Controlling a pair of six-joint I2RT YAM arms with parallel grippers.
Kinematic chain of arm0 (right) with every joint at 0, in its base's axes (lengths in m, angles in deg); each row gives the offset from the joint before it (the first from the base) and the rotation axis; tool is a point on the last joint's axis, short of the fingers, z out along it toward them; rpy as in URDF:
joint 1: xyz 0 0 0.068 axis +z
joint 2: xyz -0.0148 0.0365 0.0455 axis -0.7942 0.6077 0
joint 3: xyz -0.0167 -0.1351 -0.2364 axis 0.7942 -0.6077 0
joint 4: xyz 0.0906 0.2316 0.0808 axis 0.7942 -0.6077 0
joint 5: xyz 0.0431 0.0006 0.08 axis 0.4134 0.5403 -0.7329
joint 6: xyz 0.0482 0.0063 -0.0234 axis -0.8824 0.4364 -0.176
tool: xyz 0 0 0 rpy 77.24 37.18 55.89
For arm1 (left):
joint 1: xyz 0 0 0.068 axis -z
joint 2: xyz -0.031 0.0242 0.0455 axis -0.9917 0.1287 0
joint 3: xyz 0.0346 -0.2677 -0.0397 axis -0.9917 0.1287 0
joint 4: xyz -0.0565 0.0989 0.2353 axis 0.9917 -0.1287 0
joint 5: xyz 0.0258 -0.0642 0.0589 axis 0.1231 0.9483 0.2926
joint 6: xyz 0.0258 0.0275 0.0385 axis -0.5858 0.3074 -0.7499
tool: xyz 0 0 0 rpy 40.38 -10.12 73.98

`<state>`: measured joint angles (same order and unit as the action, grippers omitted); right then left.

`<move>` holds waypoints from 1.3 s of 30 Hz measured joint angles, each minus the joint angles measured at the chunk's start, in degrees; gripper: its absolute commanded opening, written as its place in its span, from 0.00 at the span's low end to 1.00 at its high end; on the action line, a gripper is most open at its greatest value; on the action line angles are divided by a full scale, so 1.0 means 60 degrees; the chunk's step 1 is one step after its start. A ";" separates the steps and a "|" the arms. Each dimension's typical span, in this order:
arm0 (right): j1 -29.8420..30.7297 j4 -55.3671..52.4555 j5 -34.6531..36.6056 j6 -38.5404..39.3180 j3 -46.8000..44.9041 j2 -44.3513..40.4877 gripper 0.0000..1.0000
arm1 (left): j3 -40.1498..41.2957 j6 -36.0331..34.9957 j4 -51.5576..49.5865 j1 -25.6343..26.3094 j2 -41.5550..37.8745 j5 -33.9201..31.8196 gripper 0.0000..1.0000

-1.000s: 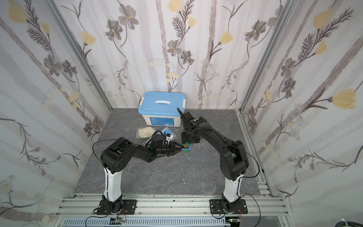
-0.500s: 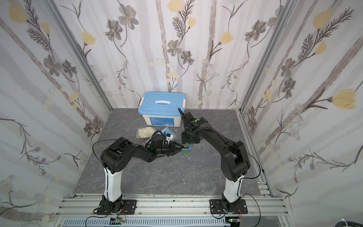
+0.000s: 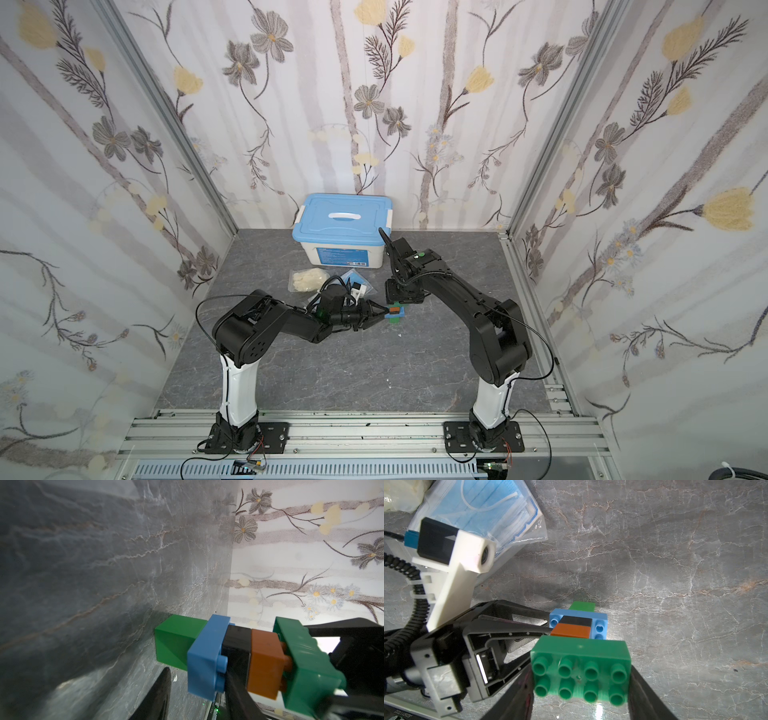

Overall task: Assemble the letter f with lego
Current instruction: Assemble the lego brick with the lego brick.

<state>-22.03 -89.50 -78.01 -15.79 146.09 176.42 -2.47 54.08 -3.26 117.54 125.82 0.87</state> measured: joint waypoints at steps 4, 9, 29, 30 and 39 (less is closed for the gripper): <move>-0.0004 0.0117 -0.0007 0.0069 -0.0120 -0.0069 0.50 | -0.0007 0.0000 -0.0004 0.0000 0.0000 0.0000 0.43; -0.0007 0.0229 0.0000 0.0149 -0.0222 -0.0131 0.50 | -0.0047 0.0000 -0.0058 -0.0004 0.0000 0.0011 0.43; -0.0073 0.0415 -0.0040 0.0350 -0.0401 -0.0240 0.50 | -0.0091 -0.0004 -0.0149 0.0011 -0.0025 -0.0036 0.43; -0.0084 0.0393 -0.0047 0.0346 -0.0382 -0.0237 0.50 | -0.0091 -0.0004 -0.0149 0.0011 -0.0025 -0.0040 0.43; -0.0106 0.0251 -0.0069 0.0229 -0.0277 -0.0175 0.50 | -0.0073 -0.0004 -0.0146 0.0036 -0.0040 -0.0109 0.43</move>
<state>-22.67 -88.00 -78.43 -14.41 144.43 175.37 -2.91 54.06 -4.13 117.76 125.58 0.21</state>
